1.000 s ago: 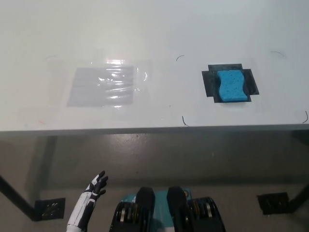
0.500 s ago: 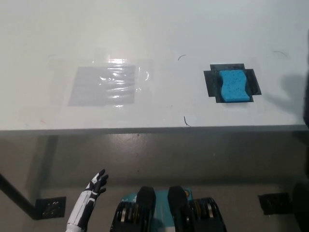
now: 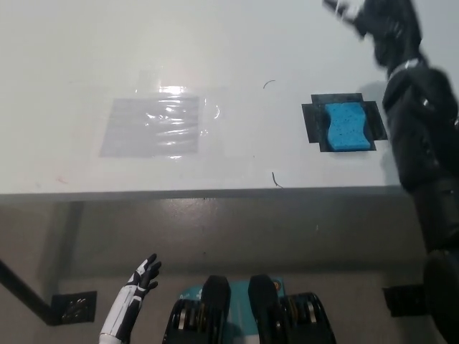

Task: A soft sponge is kept on the balc marked spot on the table infront of the robot and it uses its right hand fist to press down on it and drrags it across the table in a back and forth manner twice to clean it

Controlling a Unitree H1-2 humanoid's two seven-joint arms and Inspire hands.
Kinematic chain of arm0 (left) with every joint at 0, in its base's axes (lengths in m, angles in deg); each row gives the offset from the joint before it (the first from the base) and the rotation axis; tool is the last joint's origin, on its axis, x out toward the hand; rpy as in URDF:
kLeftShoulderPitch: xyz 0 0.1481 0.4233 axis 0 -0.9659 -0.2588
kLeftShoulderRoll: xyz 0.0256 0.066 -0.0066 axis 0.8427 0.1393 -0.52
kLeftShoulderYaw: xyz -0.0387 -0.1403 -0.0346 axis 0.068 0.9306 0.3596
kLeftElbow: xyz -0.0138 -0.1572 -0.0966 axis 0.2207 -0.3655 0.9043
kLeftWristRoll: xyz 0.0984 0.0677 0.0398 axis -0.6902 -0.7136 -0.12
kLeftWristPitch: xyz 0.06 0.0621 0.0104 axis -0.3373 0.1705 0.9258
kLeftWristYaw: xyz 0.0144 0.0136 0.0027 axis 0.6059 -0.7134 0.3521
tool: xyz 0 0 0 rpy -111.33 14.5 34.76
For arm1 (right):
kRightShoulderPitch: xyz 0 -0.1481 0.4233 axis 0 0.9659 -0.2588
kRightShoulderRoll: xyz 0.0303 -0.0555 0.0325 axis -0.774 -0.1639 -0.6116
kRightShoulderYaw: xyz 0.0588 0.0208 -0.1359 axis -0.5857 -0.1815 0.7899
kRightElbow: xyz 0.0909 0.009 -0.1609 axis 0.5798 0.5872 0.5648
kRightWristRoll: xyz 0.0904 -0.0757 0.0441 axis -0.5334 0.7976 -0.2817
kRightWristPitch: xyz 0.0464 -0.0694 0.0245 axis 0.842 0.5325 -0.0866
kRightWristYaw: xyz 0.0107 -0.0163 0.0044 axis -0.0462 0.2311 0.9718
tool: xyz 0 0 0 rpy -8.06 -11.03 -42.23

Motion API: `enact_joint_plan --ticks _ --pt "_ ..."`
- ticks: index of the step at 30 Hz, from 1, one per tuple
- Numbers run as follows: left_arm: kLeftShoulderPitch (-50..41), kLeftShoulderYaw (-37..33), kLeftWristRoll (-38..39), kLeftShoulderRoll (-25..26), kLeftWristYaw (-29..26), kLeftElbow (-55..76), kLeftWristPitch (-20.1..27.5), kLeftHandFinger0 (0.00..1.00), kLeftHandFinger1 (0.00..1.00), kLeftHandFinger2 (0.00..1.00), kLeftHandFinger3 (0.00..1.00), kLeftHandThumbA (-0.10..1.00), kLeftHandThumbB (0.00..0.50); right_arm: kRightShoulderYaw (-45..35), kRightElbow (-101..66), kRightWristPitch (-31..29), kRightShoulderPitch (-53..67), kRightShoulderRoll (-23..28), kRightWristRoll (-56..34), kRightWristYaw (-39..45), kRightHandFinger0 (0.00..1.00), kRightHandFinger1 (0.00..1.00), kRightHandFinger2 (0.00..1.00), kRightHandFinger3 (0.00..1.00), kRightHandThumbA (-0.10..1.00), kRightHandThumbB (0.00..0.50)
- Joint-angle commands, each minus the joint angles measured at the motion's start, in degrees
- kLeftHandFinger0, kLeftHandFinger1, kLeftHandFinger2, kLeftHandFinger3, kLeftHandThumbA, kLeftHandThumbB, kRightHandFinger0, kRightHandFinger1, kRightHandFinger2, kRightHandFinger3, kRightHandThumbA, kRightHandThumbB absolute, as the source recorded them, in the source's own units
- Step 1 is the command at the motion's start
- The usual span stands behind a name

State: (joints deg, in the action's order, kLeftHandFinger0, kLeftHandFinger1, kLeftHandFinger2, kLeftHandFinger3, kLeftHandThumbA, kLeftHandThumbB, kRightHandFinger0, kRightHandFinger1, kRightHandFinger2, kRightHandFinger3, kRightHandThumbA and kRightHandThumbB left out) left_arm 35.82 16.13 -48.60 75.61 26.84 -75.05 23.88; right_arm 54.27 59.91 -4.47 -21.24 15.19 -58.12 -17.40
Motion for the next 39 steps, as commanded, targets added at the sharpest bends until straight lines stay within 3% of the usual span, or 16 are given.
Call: enact_joint_plan --ticks 1,3,4,6,14,16,22,26,28,39 --pt "0.0 -0.2 -0.1 0.1 0.5 1.2 4.6 1.0 1.0 1.0 1.0 1.0 0.403 0.5 15.0 -10.5 -7.1 -0.1 2.5 0.1 0.0 0.0 0.0 0.0 1.0 0.104" --pt "0.0 -0.3 -0.3 0.1 0.5 1.4 4.0 1.0 1.0 1.0 1.0 1.0 0.412 0.2 17.7 -9.8 -6.6 -0.1 2.1 0.7 0.0 0.0 0.0 0.0 1.0 0.119" --pt "0.4 -0.3 -0.3 0.0 0.4 1.0 4.2 1.0 1.0 1.0 1.0 1.0 0.411 0.4 19.2 -10.1 -5.8 0.0 2.3 1.6 0.0 0.0 0.0 0.01 1.0 0.172" --pt "0.5 -0.4 -0.4 -0.1 0.5 0.9 4.4 1.0 1.0 1.0 1.0 1.0 0.408 0.8 20.8 -10.3 -5.4 0.1 2.8 1.8 0.0 0.0 0.0 0.0 1.0 0.192" --pt "0.1 -0.6 -0.6 0.1 0.7 0.5 4.7 1.0 1.0 1.0 1.0 1.0 0.388 1.4 24.4 -9.5 -0.1 -1.4 4.1 1.1 0.0 0.0 0.0 0.0 1.0 0.185" --pt "0.3 -0.6 -0.3 0.0 0.8 0.5 4.7 1.0 1.0 1.0 1.0 1.0 0.405 1.3 24.7 -9.4 1.0 -1.9 4.0 1.1 0.0 0.0 0.0 0.0 1.0 0.166" --pt "0.0 -0.5 -0.8 0.0 0.7 1.0 4.2 1.0 1.0 1.0 1.0 1.0 0.394 1.5 25.3 -8.6 3.3 -2.9 4.6 0.9 0.0 0.0 0.0 0.0 1.0 0.101" --pt "0.1 -0.3 -0.5 0.0 0.9 0.8 4.6 1.0 1.0 1.0 1.0 1.0 0.394 1.4 25.3 -8.9 3.5 -3.3 4.8 0.7 0.0 0.0 0.01 0.0 1.0 0.12" --pt "0.2 -0.3 -0.8 0.1 0.8 1.1 4.1 1.0 1.0 1.0 1.0 1.0 0.41 1.7 25.1 -8.8 2.8 -3.7 5.2 0.5 0.0 0.0 0.01 0.01 1.0 0.161" --pt "0.2 -0.2 -0.8 0.1 0.7 1.0 4.3 1.0 1.0 1.0 1.0 1.0 0.411 1.6 23.9 -10.9 0.3 -9.4 5.6 1.5 0.0 0.0 0.0 0.0 1.0 0.156"
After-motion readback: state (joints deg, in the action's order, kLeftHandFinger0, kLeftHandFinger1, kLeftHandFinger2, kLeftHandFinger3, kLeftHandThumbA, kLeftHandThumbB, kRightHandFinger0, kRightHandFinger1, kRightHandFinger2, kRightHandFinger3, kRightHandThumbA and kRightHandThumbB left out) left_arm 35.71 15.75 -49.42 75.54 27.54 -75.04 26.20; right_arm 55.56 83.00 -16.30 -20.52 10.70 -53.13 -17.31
